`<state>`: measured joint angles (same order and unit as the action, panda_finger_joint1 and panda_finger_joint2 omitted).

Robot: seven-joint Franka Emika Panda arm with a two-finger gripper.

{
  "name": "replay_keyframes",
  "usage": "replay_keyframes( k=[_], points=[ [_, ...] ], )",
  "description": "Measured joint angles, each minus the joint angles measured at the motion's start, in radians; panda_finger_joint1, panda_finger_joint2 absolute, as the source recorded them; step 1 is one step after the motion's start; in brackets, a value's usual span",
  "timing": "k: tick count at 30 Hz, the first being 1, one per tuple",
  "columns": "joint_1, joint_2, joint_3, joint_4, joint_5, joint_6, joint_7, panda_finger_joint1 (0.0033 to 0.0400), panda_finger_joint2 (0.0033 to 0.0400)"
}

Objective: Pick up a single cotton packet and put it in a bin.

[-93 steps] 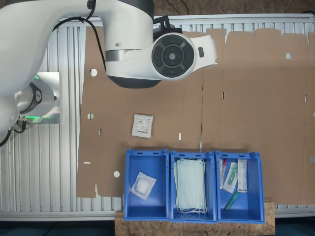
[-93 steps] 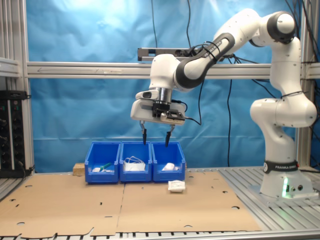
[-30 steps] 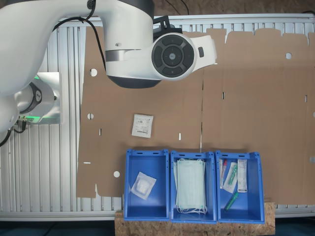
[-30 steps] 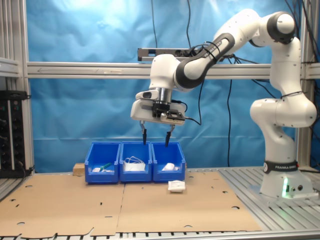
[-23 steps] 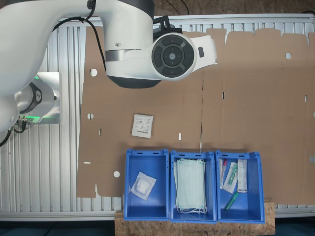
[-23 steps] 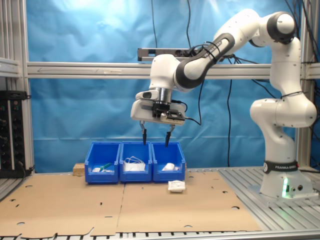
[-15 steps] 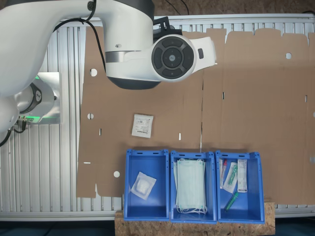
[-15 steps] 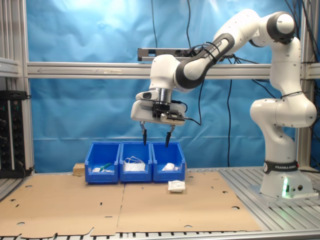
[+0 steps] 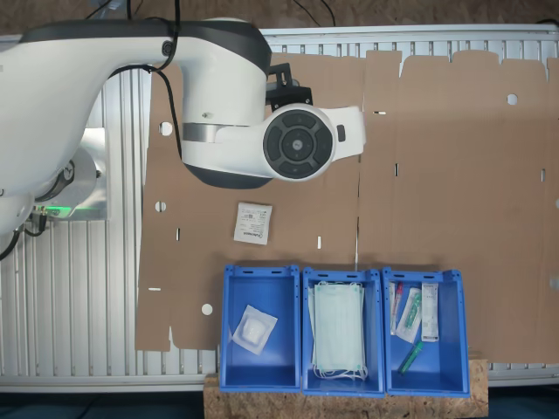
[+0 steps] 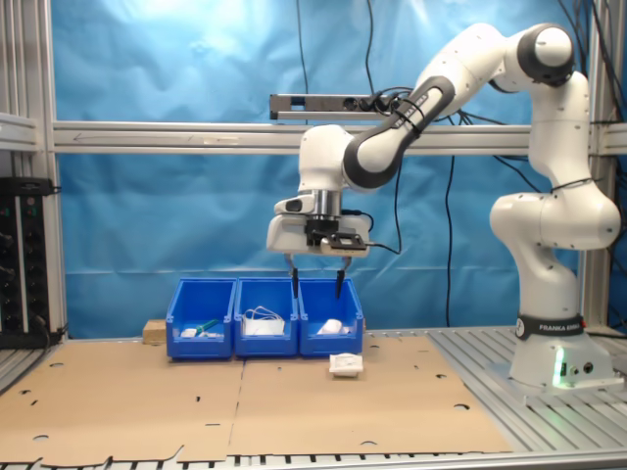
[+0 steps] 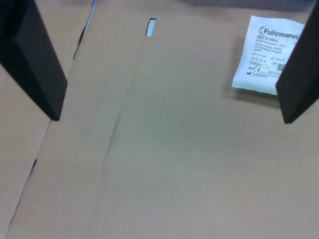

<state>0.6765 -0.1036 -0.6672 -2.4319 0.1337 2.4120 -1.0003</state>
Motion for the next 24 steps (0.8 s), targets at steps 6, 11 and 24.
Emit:
replay_keyframes(
  k=[6, 11, 24],
  points=[
    [-0.016, 0.000, -0.044, -0.037, -0.083, 0.000, 0.000, 0.0400, 0.0400],
    [-0.032, 0.001, -0.066, -0.049, -0.135, 0.000, 0.000, 0.0400, 0.0400],
    [-0.092, 0.020, -0.135, -0.079, -0.252, 0.001, 0.000, 0.0400, 0.0400]
  ],
)
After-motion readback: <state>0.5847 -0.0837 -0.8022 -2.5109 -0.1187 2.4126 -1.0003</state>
